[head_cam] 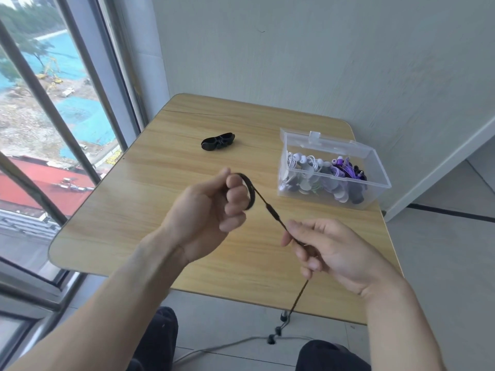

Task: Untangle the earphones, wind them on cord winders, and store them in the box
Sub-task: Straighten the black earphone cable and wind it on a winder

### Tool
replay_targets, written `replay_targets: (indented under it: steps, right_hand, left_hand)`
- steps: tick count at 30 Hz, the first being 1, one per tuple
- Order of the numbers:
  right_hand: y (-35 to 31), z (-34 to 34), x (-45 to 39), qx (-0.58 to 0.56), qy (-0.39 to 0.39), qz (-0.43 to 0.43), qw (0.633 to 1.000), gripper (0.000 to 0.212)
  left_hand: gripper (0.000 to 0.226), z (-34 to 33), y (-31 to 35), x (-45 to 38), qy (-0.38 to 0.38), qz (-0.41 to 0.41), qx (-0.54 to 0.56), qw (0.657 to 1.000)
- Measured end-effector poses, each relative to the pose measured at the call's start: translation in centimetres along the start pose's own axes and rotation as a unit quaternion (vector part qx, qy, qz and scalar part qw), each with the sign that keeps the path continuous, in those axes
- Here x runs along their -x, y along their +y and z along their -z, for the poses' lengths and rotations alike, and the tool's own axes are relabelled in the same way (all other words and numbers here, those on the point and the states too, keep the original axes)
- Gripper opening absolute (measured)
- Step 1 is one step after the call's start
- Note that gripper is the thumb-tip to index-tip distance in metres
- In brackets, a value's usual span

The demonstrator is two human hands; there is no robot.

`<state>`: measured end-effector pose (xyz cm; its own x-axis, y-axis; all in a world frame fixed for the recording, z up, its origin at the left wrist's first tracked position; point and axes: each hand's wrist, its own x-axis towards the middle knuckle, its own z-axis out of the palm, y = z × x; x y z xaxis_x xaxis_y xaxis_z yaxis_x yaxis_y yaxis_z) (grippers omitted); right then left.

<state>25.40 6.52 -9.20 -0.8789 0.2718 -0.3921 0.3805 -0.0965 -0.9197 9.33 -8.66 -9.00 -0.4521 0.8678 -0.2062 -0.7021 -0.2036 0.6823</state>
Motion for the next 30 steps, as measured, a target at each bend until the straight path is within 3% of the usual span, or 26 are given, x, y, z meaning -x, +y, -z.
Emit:
replay_targets:
  steps: [5,8,11,14,17,19,22,27,30]
  right_hand:
    - [0.4,-1.8,-0.4,0.103,-0.069,-0.005,0.992,0.029]
    - [0.7,-2.7,-0.6,0.135,-0.096,-0.007,0.986,0.029]
    - [0.5,-2.6,-0.5,0.109,-0.104,0.014,0.988,0.028]
    - [0.0,-1.9,-0.2,0.040,-0.082,0.044,0.995,0.027]
    - [-0.2,-0.8,-0.2,-0.038,-0.032,0.051,0.997,0.029]
    - [0.0,-0.4,-0.2,-0.040,-0.001,0.050,0.998,0.028]
    - [0.2,-0.1,-0.2,-0.032,0.014,0.051,0.998,0.029]
    - [0.5,-0.7,-0.7,0.071,0.072,0.046,0.994,0.036]
    - [0.6,-1.2,-0.9,0.069,0.072,0.040,0.994,0.039]
  left_hand:
    - [0.048,0.8,0.3,-0.6,0.097,-0.087,-0.038,0.991]
    - [0.049,0.9,-0.6,-0.8,0.145,-0.115,-0.217,0.958]
    - [0.053,0.6,-1.7,-0.2,0.103,-0.139,-0.461,0.870]
    - [0.047,0.2,-2.3,0.4,0.008,-0.095,-0.602,0.793]
    - [0.051,-0.1,-2.7,0.8,-0.061,-0.043,-0.638,0.767]
    - [0.054,-0.2,-2.5,0.9,-0.044,-0.057,-0.629,0.774]
    - [0.052,-0.1,-1.9,0.5,-0.037,-0.055,-0.582,0.811]
    - [0.044,0.0,-1.4,0.2,-0.074,0.003,-0.391,0.918]
    - [0.043,-0.2,-1.2,0.2,-0.042,-0.005,-0.242,0.969]
